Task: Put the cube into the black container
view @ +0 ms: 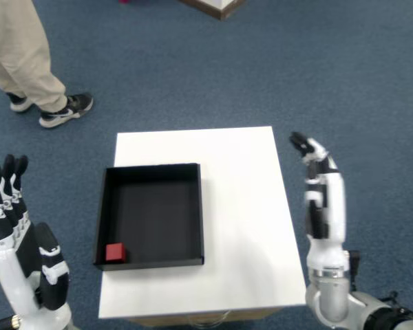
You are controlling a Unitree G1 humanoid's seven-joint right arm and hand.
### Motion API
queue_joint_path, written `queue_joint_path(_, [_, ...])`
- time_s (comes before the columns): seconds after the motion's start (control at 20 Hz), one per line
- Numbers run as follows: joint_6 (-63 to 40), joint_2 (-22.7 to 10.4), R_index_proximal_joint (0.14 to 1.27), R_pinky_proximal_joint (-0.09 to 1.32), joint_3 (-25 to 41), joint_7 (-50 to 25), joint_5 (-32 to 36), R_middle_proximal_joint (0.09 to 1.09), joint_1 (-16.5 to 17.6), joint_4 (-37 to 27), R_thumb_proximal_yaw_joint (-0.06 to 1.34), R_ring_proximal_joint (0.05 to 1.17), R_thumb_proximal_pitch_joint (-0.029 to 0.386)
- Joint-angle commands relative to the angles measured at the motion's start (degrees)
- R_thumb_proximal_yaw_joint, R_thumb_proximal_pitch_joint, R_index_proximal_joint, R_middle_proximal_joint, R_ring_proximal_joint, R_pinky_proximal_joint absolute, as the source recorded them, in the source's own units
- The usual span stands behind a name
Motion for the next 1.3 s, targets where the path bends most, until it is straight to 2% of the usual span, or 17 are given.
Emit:
queue_joint_path(0.05, [-6.63,-1.85,0.35,0.21,-1.75,-0.13,1.25,0.28,-1.56,1.28,0.13,0.30,0.239])
queue_joint_path(0.3, [-7.84,0.38,0.33,0.14,-1.72,-0.17,2.01,0.27,-1.48,5.47,0.07,0.28,0.228])
queue_joint_path(0.55, [-8.36,3.09,0.32,0.13,-1.51,0.04,3.69,0.27,-1.01,12.32,0.04,0.29,0.221])
queue_joint_path(0.85, [-9.36,5.56,0.31,0.13,-1.07,1.82,5.40,0.28,-2.16,17.91,0.00,0.29,0.222])
queue_joint_path(1.3, [-11.60,6.93,0.30,0.14,-0.87,3.91,7.67,0.28,-2.59,22.33,0.00,0.30,0.231])
